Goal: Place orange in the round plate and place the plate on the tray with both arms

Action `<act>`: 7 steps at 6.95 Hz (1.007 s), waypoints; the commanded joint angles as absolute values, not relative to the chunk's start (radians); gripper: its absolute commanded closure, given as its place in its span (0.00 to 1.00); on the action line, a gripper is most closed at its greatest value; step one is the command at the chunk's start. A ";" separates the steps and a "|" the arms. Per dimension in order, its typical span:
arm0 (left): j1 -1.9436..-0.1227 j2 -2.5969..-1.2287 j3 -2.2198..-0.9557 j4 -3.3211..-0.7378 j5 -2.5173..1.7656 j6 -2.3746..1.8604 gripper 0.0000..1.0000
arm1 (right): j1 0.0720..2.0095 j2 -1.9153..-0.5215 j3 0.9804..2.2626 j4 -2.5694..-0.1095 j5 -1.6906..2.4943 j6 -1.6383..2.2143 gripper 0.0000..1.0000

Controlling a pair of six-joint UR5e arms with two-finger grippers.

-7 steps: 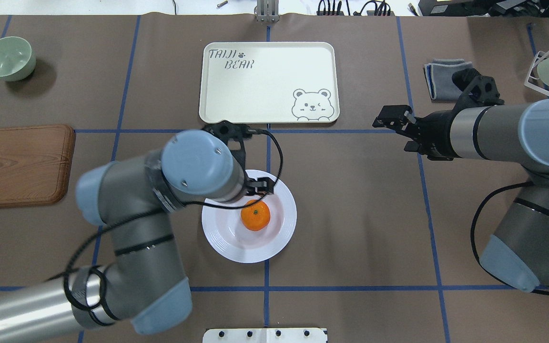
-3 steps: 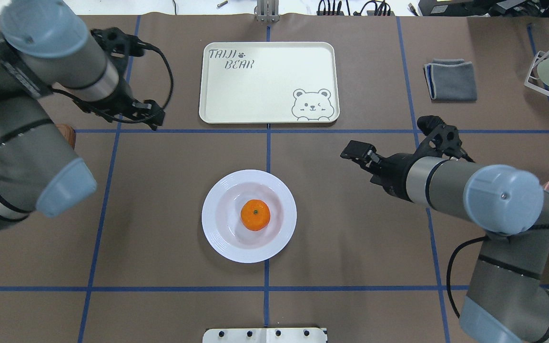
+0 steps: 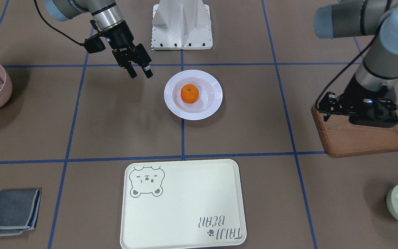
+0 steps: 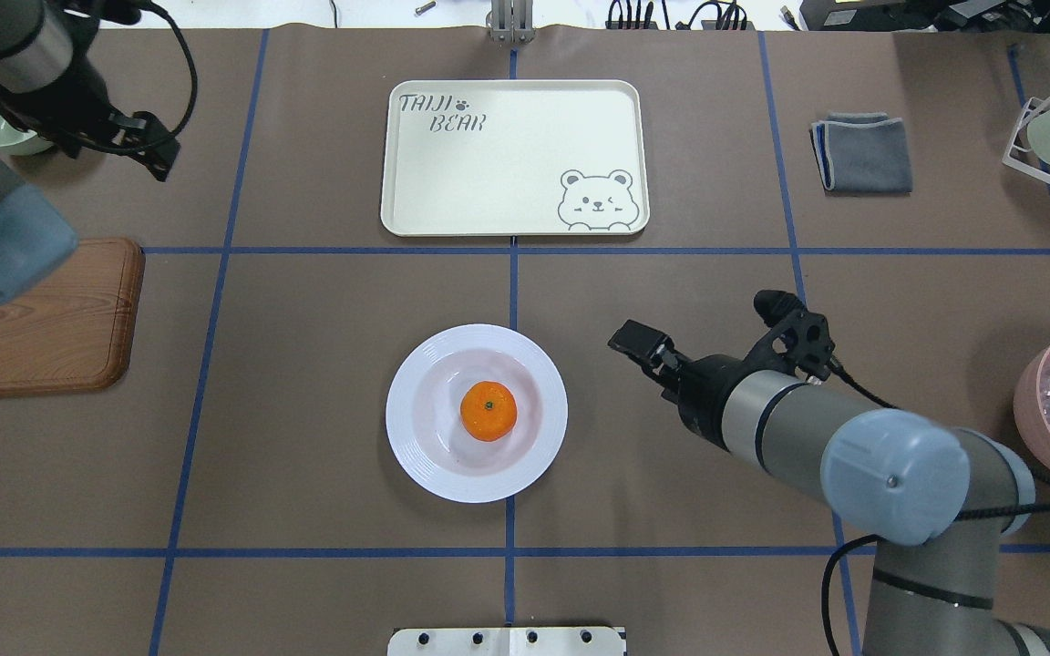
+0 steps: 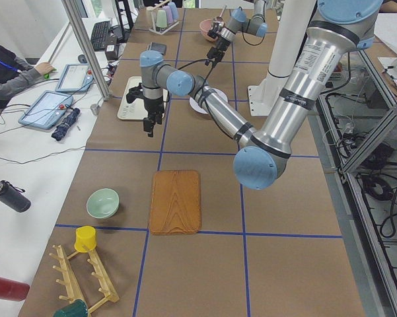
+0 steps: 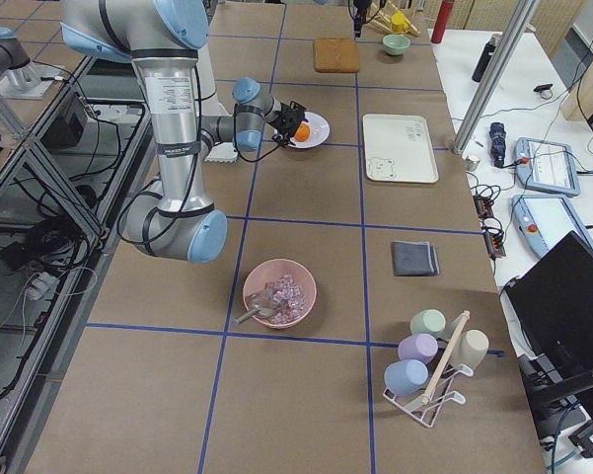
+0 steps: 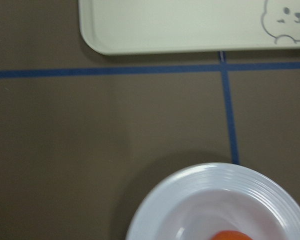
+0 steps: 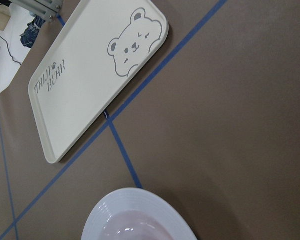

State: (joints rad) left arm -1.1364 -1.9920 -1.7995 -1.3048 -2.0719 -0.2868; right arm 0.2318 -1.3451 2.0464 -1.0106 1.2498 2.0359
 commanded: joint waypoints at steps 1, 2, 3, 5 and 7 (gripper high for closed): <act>-1.366 -1.880 -1.699 -1.345 -2.197 -0.030 0.02 | 0.137 -1.296 2.010 -1.009 1.149 2.130 0.04; -1.467 -1.843 -1.642 -1.388 -2.247 0.057 0.02 | 0.124 -1.267 1.967 -1.009 1.141 2.188 0.06; -1.548 -1.812 -1.572 -1.390 -2.296 0.224 0.02 | 0.109 -1.253 1.959 -1.005 1.132 2.201 0.10; -1.693 -1.806 -1.450 -1.382 -2.309 0.409 0.02 | 0.094 -1.235 1.904 -0.999 1.114 2.284 0.11; -1.721 -1.784 -1.448 -1.379 -2.309 0.420 0.02 | 0.089 -1.227 1.824 -0.997 1.101 2.279 0.22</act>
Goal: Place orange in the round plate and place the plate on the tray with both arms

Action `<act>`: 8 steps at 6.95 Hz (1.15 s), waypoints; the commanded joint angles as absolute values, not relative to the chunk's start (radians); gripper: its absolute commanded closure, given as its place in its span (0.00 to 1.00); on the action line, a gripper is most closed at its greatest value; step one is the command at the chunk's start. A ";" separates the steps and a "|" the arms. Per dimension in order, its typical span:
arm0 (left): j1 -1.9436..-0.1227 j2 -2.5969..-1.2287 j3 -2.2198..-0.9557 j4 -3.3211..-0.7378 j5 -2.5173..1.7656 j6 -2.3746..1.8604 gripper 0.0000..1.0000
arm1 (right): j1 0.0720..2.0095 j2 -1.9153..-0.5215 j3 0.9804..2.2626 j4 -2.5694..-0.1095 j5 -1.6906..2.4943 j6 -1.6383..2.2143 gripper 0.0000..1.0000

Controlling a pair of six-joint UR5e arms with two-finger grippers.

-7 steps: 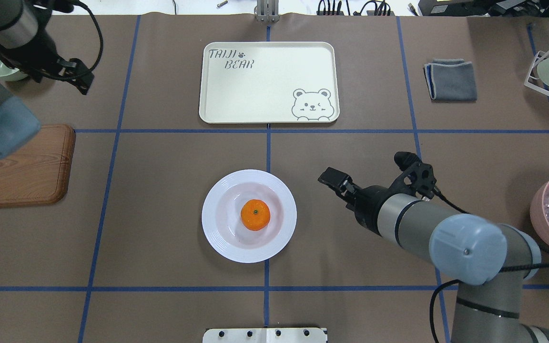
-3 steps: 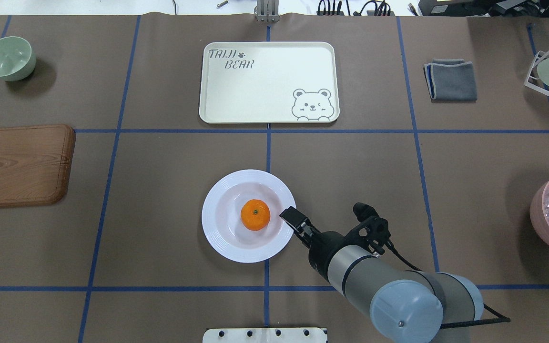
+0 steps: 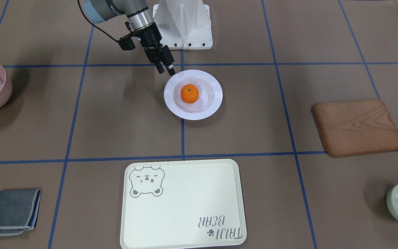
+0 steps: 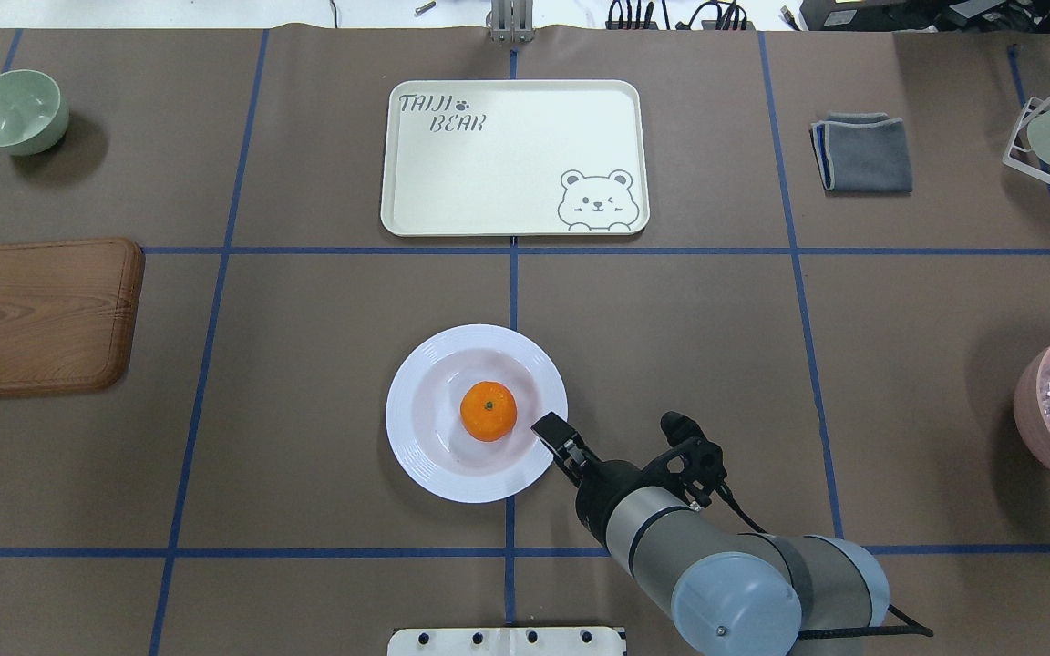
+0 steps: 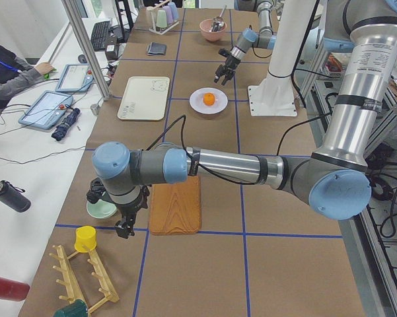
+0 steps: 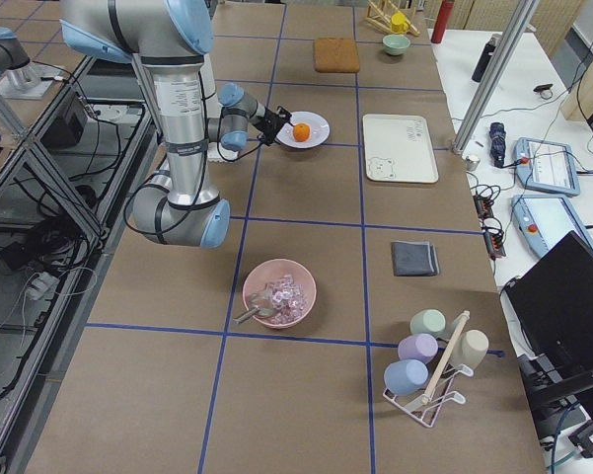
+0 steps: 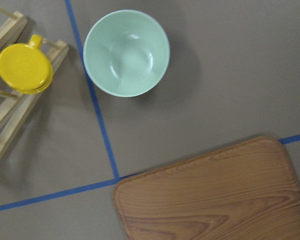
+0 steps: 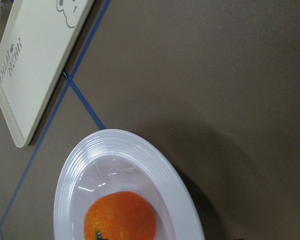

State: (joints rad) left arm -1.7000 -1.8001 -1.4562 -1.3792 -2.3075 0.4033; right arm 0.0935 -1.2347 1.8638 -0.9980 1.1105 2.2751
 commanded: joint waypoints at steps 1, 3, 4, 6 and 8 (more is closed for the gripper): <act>-1.721 -1.784 -1.450 -1.378 -2.310 0.420 0.02 | 0.089 -1.218 1.804 -0.996 1.098 2.276 0.28; -1.723 -1.781 -1.450 -1.377 -2.310 0.420 0.02 | 0.089 -1.186 1.769 -0.985 1.094 2.276 0.33; -1.723 -1.781 -1.450 -1.378 -2.310 0.420 0.02 | 0.089 -1.174 1.746 -0.948 1.083 2.276 0.37; -1.723 -1.781 -1.450 -1.378 -2.310 0.420 0.02 | 0.089 -1.163 1.735 -0.933 1.081 2.286 0.43; -1.723 -1.779 -1.450 -1.378 -2.310 0.420 0.02 | 0.090 -1.135 1.704 -0.933 1.081 2.292 0.55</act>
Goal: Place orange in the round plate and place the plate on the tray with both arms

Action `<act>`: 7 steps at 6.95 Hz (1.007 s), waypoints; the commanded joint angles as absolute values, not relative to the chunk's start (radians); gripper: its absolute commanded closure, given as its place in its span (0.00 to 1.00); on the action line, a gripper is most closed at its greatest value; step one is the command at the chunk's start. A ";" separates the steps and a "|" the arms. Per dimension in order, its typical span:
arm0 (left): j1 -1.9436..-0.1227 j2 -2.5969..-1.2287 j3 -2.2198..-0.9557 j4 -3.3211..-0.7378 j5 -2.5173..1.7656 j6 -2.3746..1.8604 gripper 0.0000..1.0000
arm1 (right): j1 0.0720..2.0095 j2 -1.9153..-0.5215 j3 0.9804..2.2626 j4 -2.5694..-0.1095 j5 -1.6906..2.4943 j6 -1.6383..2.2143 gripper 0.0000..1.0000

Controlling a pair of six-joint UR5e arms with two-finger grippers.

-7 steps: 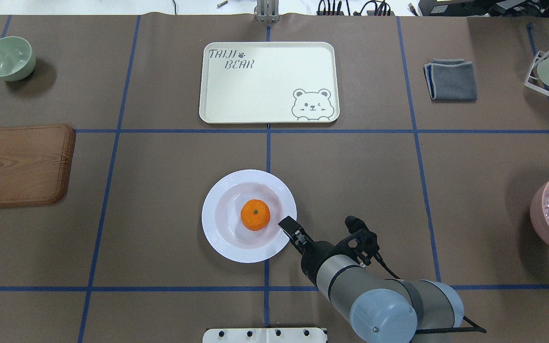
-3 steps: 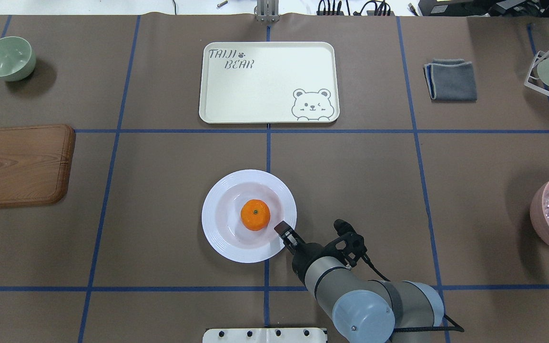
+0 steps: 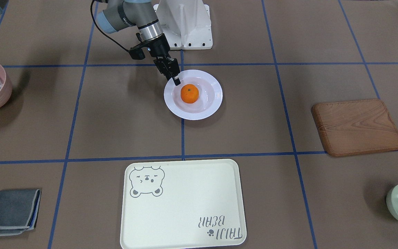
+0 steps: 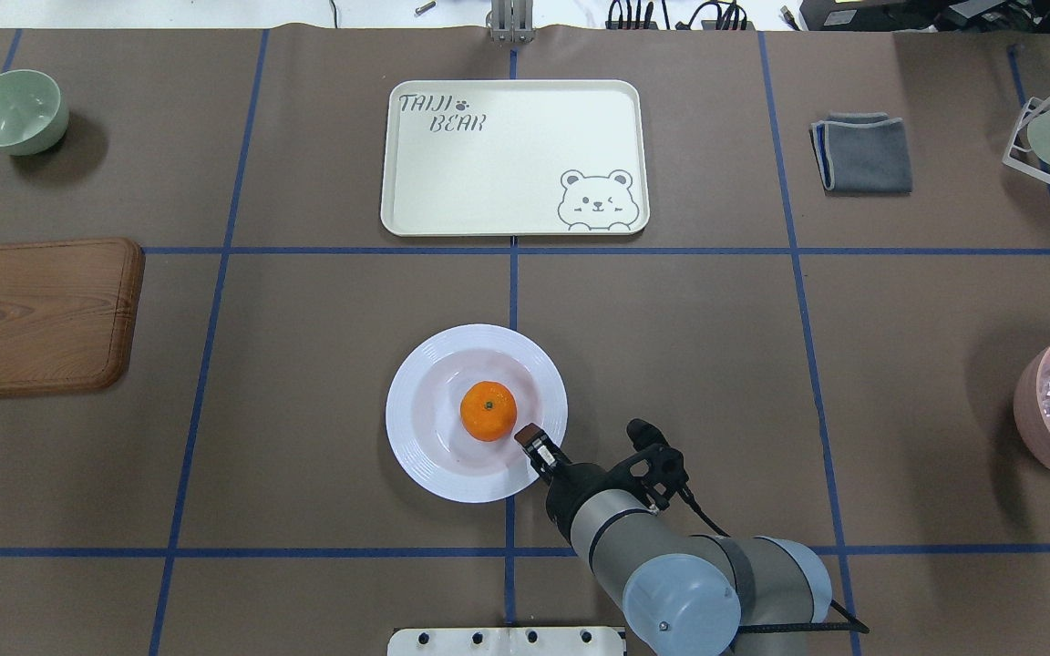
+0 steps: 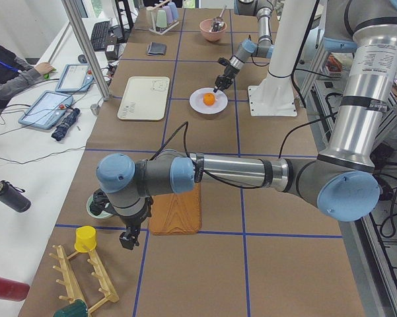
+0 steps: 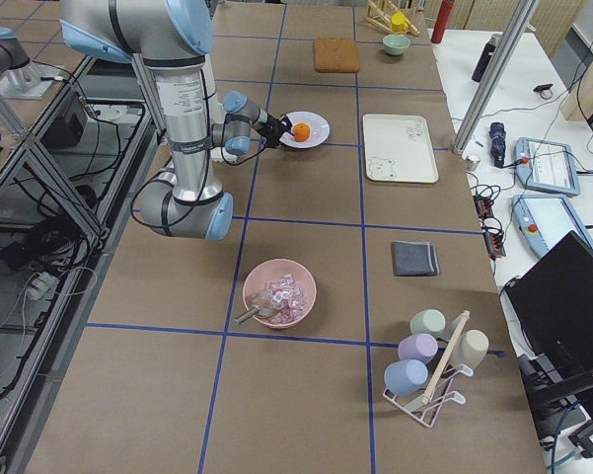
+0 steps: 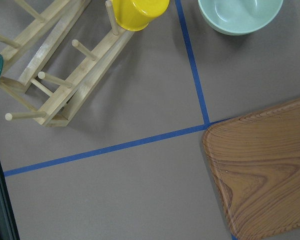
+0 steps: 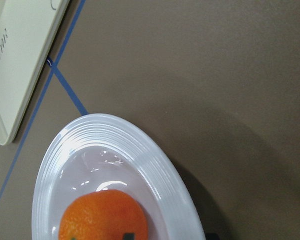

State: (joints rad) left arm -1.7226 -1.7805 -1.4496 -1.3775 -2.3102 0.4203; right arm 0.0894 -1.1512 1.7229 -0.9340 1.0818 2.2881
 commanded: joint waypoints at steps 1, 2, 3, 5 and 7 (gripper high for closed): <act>-1.723 -1.779 -1.450 -1.378 -2.310 0.420 0.02 | 0.094 -1.131 1.703 -0.933 1.081 2.313 0.74; -1.723 -1.779 -1.450 -1.376 -2.310 0.420 0.02 | 0.094 -1.131 1.703 -0.931 1.065 2.363 0.98; -1.723 -1.779 -1.450 -1.376 -2.310 0.420 0.02 | 0.094 -1.129 1.706 -0.928 1.054 2.382 1.00; -1.723 -1.758 -1.459 -1.378 -2.313 0.420 0.02 | 0.103 -1.129 1.707 -0.823 0.979 2.431 1.00; -1.724 -1.735 -1.482 -1.378 -2.352 0.419 0.02 | 0.117 -1.127 1.712 -0.815 0.929 2.425 1.00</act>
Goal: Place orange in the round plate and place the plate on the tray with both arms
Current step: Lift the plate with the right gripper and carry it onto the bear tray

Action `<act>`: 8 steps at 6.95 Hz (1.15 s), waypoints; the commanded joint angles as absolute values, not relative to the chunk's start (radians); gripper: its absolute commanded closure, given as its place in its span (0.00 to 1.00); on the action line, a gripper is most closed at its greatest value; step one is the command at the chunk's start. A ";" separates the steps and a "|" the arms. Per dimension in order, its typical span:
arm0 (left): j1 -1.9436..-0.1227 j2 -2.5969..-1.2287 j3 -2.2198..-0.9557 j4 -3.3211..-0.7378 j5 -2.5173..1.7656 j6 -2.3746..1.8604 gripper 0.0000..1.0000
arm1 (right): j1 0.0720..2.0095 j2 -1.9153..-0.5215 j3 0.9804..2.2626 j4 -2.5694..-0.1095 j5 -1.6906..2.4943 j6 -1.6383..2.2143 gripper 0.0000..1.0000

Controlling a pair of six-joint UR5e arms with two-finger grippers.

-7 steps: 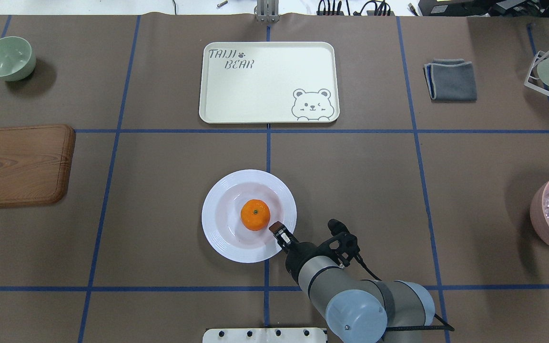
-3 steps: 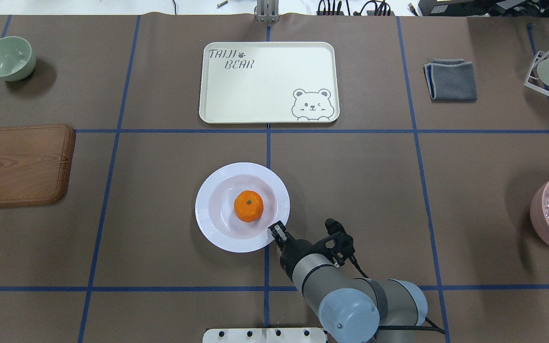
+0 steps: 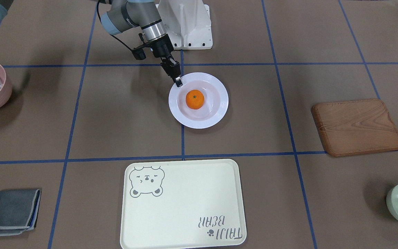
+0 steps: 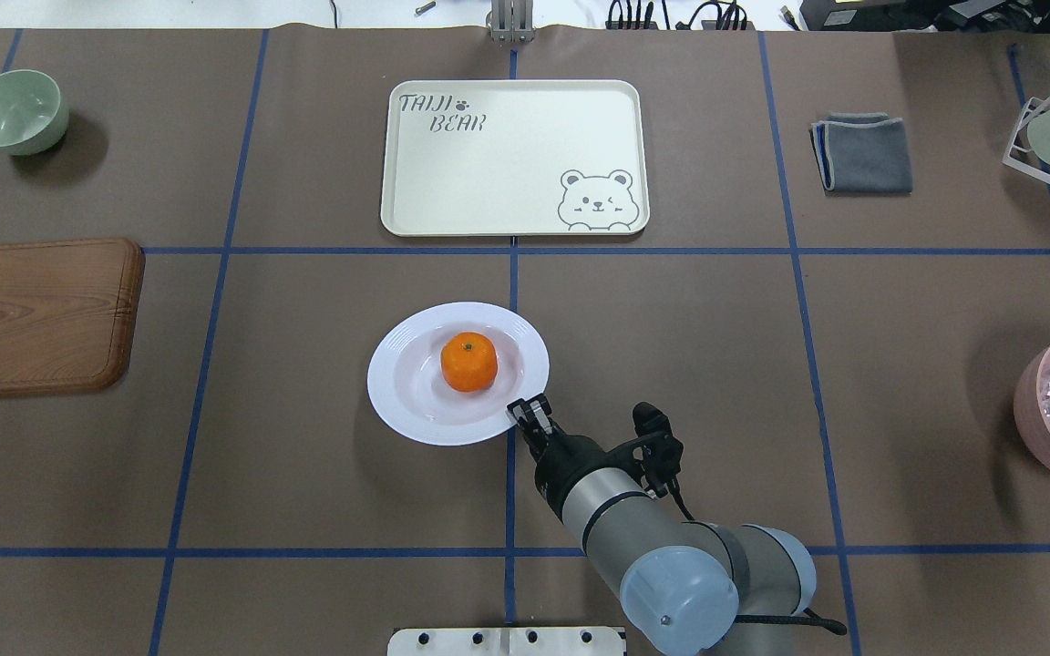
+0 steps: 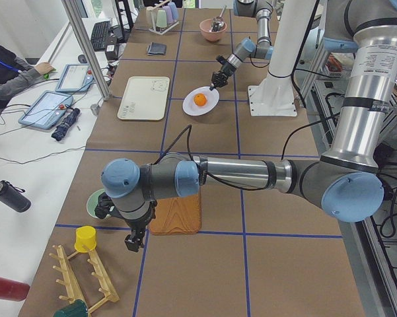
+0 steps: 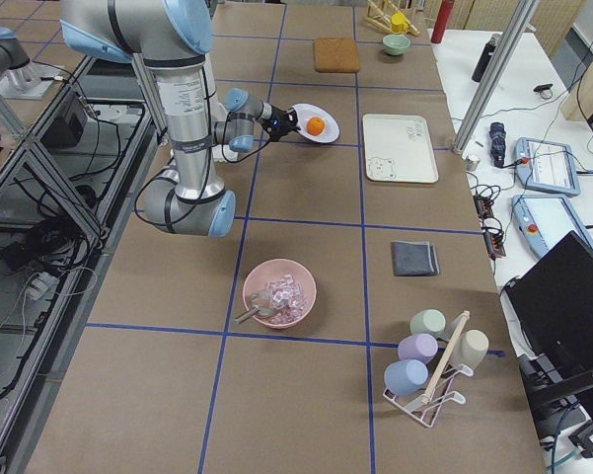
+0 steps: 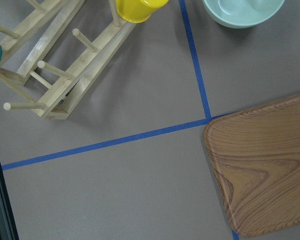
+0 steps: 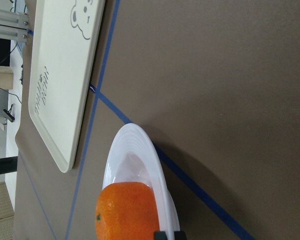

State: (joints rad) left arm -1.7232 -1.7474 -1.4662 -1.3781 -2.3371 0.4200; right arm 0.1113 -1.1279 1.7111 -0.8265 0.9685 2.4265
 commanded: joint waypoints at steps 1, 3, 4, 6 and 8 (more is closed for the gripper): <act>-1.724 -1.711 -1.488 -1.387 -2.355 0.411 0.02 | 0.120 -1.129 1.713 -0.813 0.922 2.422 1.00; -1.724 -1.689 -1.520 -1.382 -2.355 0.410 0.02 | 0.124 -1.126 1.715 -0.811 0.893 2.422 1.00; -1.724 -1.665 -1.549 -1.382 -2.355 0.407 0.02 | 0.136 -1.132 1.713 -0.746 0.888 2.405 1.00; -1.724 -1.651 -1.565 -1.379 -2.370 0.352 0.02 | 0.169 -1.127 1.715 -0.686 0.890 2.391 1.00; -1.723 -1.588 -1.661 -1.391 -2.378 0.251 0.02 | 0.221 -1.105 1.746 -0.661 0.896 2.390 1.00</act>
